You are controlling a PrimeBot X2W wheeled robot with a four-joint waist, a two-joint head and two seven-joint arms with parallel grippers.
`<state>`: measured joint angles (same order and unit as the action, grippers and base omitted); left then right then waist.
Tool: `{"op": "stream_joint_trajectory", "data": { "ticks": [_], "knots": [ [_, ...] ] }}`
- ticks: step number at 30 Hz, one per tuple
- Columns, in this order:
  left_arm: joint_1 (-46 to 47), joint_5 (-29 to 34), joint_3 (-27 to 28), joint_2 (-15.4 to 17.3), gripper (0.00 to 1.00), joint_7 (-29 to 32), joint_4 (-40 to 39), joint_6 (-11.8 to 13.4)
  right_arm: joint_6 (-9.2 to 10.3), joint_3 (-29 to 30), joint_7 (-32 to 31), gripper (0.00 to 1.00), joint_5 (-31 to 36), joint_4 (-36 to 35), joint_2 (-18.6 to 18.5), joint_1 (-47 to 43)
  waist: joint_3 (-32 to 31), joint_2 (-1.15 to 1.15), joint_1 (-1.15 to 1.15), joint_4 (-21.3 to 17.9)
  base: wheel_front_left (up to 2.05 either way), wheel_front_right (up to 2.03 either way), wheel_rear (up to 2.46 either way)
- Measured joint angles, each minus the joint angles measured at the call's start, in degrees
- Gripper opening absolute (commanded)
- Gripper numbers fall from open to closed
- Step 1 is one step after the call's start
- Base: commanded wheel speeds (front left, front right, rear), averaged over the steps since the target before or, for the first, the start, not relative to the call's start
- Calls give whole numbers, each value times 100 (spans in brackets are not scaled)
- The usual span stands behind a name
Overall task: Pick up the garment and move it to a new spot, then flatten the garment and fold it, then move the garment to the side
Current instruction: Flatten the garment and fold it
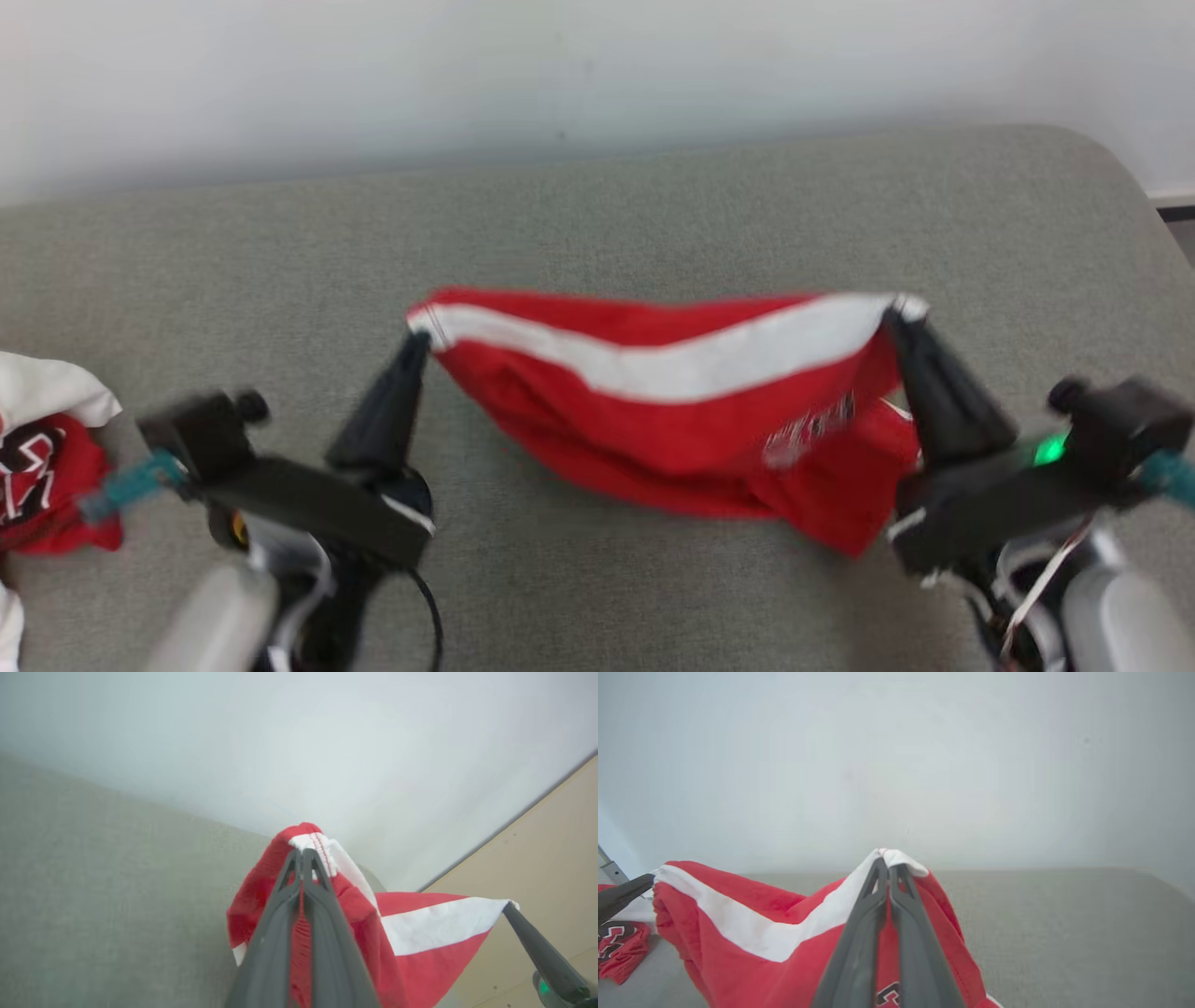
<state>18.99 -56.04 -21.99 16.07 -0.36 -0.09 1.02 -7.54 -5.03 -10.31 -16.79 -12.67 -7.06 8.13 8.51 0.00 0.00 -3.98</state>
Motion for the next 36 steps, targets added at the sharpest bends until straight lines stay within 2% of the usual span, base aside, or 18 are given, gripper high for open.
{"op": "stream_joint_trajectory", "data": {
  "ticks": [5,9,12,17,22,25,29,32,36],
  "knots": [
    [984,-360,402,313,0,698,-375,201,1,-354,-181,0,-536,66,-668,1451,249,0,0,-103,0,0,0],
    [2247,-343,513,415,0,1011,-170,151,-1,-597,-108,0,-390,858,-1207,2844,602,1,1,-169,0,0,0],
    [3135,-291,710,330,0,905,193,179,14,-871,-2,0,-155,1599,-1355,3894,950,0,1,-198,0,0,0],
    [4440,-144,1136,70,0,149,754,91,8,-748,656,0,536,2584,-1236,5640,1599,2,3,-232,0,0,0],
    [5177,-34,1384,-115,0,-697,1129,-266,8,-447,1521,0,1630,3089,-955,6850,2139,2,3,-230,0,0,0],
    [5234,-77,1372,-201,0,-916,1257,-517,8,-267,1820,0,2020,3329,-815,7225,2339,2,3,-194,0,0,0],
    [4812,-38,1135,-166,0,-1112,1362,-748,8,-573,1878,0,2360,3697,-902,7159,2433,1,1,-67,0,0,0],
    [4147,-49,910,-81,0,-1199,1482,-810,8,-977,1706,0,2270,3999,-940,6774,2426,1,1,-15,0,0,0],
    [3116,-143,466,55,0,-1205,1566,-817,8,-1369,1322,0,1671,4057,-1048,6007,2282,1,1,0,0,0,0]
  ]
}}
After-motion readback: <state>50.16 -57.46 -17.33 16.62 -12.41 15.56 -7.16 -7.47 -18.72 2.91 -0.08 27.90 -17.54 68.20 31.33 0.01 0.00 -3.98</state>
